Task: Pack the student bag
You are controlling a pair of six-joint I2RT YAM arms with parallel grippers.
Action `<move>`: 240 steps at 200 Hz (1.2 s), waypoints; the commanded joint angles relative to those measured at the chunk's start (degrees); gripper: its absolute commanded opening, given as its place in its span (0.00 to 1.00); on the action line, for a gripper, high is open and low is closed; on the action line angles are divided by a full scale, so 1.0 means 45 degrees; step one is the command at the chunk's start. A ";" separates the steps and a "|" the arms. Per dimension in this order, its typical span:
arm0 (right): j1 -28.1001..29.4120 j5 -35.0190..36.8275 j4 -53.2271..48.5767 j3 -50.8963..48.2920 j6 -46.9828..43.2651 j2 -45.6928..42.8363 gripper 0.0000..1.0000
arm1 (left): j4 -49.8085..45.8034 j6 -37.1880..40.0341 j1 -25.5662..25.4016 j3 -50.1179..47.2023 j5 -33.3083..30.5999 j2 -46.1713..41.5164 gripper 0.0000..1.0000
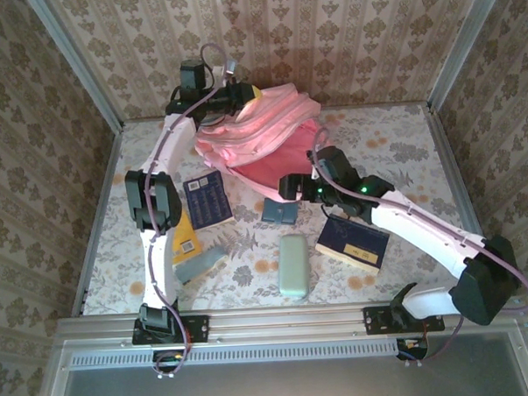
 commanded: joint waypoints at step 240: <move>0.3857 -0.0482 -0.5917 0.1244 0.5251 0.6544 1.00 | 0.3763 -0.1845 0.0662 -0.2098 0.0469 -0.1581 0.00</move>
